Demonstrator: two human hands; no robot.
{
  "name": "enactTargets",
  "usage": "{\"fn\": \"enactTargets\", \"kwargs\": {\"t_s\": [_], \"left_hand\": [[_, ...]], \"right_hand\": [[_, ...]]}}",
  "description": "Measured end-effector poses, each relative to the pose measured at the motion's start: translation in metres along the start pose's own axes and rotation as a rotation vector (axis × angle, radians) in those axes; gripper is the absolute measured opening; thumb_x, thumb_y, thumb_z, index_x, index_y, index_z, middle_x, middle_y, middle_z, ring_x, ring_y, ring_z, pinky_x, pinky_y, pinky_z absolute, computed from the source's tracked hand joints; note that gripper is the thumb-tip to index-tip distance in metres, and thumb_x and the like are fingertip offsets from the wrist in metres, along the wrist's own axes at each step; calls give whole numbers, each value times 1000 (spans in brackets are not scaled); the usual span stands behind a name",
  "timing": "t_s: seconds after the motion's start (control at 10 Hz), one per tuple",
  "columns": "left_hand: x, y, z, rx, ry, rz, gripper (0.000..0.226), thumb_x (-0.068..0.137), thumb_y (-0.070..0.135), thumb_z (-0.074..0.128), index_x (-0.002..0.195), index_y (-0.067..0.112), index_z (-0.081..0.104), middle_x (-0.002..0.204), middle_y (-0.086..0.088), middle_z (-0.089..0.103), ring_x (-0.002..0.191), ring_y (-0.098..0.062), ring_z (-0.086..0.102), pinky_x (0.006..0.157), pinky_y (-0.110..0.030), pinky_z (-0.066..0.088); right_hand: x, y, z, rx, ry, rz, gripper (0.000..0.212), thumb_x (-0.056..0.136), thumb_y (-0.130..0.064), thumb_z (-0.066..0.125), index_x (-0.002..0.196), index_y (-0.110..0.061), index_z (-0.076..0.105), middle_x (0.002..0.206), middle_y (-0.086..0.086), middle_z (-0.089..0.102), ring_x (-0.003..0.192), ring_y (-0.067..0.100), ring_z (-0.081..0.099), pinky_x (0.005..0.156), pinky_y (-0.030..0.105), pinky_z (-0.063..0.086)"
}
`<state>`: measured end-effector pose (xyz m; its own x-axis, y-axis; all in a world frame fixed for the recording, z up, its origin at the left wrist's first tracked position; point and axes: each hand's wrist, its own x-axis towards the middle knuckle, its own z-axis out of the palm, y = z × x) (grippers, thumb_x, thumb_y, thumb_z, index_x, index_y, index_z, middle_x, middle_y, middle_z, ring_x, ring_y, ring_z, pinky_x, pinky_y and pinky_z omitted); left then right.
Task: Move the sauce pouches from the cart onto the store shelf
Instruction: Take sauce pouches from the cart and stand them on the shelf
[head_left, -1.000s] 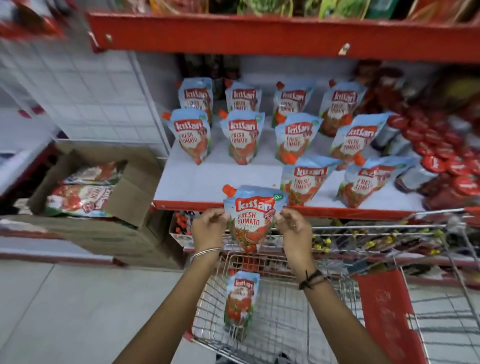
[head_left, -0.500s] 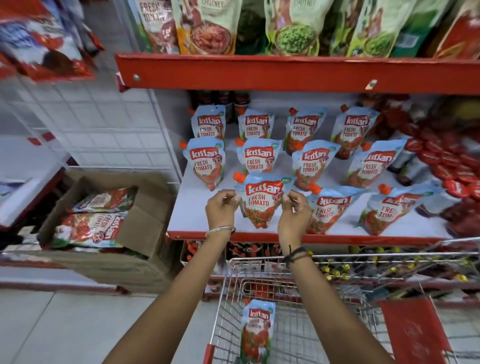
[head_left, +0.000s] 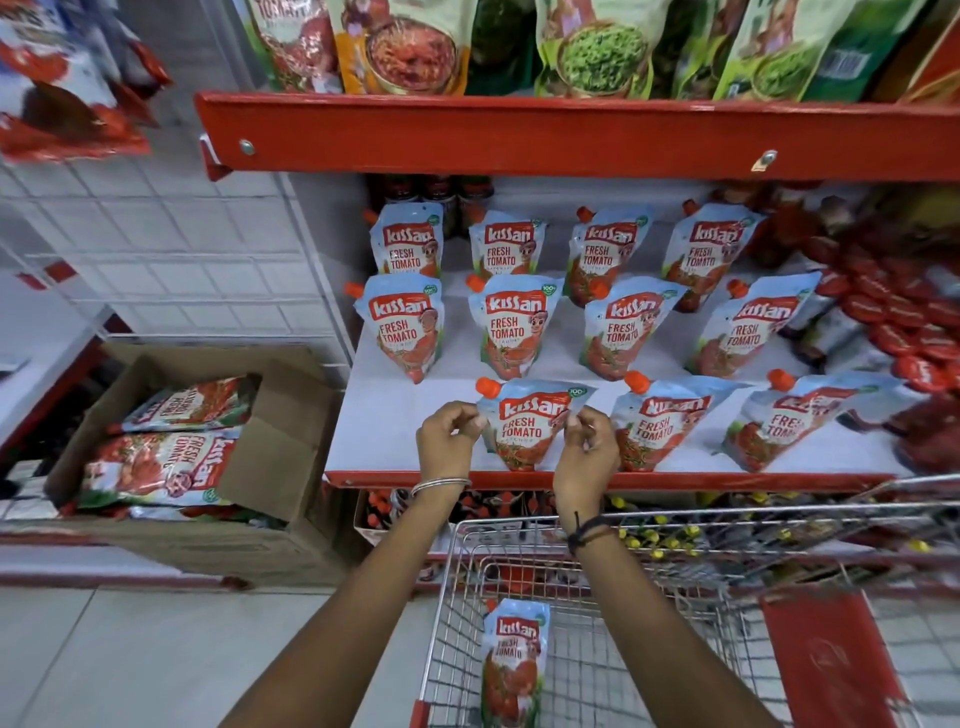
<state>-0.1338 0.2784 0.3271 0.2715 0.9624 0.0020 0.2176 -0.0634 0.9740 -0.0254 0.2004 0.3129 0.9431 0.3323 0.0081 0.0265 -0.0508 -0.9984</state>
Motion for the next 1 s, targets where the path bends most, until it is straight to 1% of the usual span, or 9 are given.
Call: {"fn": "enactTargets", "kwargs": {"t_s": [0.1, 0.3, 0.4, 0.5, 0.6, 0.7, 0.8, 0.9, 1.0], "left_hand": [[-3, 3, 1, 19, 15, 16, 5, 75, -5, 62, 74, -1, 64, 76, -8, 63, 72, -21, 55, 76, -37, 50], [-8, 6, 4, 69, 61, 22, 5, 79, -2, 60, 82, -3, 64, 87, -23, 69, 78, -21, 56, 72, -24, 45], [-13, 6, 5, 72, 78, 42, 8, 81, -1, 58, 88, -2, 63, 91, -22, 69, 81, -20, 58, 73, -24, 48], [-27, 2, 6, 51, 115, 34, 16, 81, -2, 58, 97, 1, 61, 99, -17, 68, 90, -20, 60, 75, -14, 47], [-51, -9, 5, -30, 206, 71, 25, 82, -5, 55, 106, 1, 55, 104, -6, 56, 98, -18, 55, 83, -12, 46], [-79, -40, 7, 17, 199, 62, 22, 83, -4, 53, 104, 2, 53, 101, -9, 55, 95, -21, 55, 84, -30, 49], [-107, -82, 14, 78, 74, -66, 19, 82, 1, 52, 100, 1, 54, 100, -21, 59, 89, -27, 56, 81, -39, 48], [-129, -125, 24, 227, -94, -328, 26, 85, 6, 53, 110, -2, 55, 114, -23, 60, 103, -31, 57, 93, -42, 47], [-150, -185, 39, 461, -273, -408, 30, 88, 10, 52, 112, -7, 55, 122, -27, 58, 114, -39, 53, 99, -44, 42]], "right_hand": [[-3, -3, -1, -17, 4, 14, 17, 91, -8, 52, 101, 2, 61, 98, 18, 65, 89, 20, 55, 77, 25, 39], [-1, -7, -4, -39, -35, 32, 21, 90, -7, 52, 105, 1, 64, 107, 20, 68, 98, 28, 62, 84, 30, 46], [-4, -7, -11, -50, -124, 59, 28, 91, -2, 48, 115, -1, 61, 118, 17, 66, 108, 26, 61, 91, 28, 45], [-14, -5, -24, -37, -218, 72, 35, 90, 3, 46, 123, -2, 55, 128, 14, 61, 117, 21, 56, 97, 26, 43], [-29, 7, -45, 34, -262, 109, 36, 90, 2, 49, 126, 1, 49, 129, 18, 57, 115, 25, 55, 104, 33, 42], [-51, 36, -76, 55, -302, 172, 37, 89, -7, 56, 123, 2, 49, 112, 9, 59, 100, 18, 58, 90, 14, 49], [-67, 84, -107, 55, -334, 284, 36, 72, -27, 65, 100, -5, 61, 92, -1, 62, 88, 10, 64, 80, 15, 54], [-81, 146, -127, -111, -382, 422, 21, 89, 0, 50, 81, -14, 63, 70, -7, 72, 71, 8, 68, 69, 18, 57], [-94, 197, -137, -316, -472, 610, 30, 90, -3, 49, 78, -29, 58, 82, 1, 65, 85, 22, 61, 83, 37, 52]]}}
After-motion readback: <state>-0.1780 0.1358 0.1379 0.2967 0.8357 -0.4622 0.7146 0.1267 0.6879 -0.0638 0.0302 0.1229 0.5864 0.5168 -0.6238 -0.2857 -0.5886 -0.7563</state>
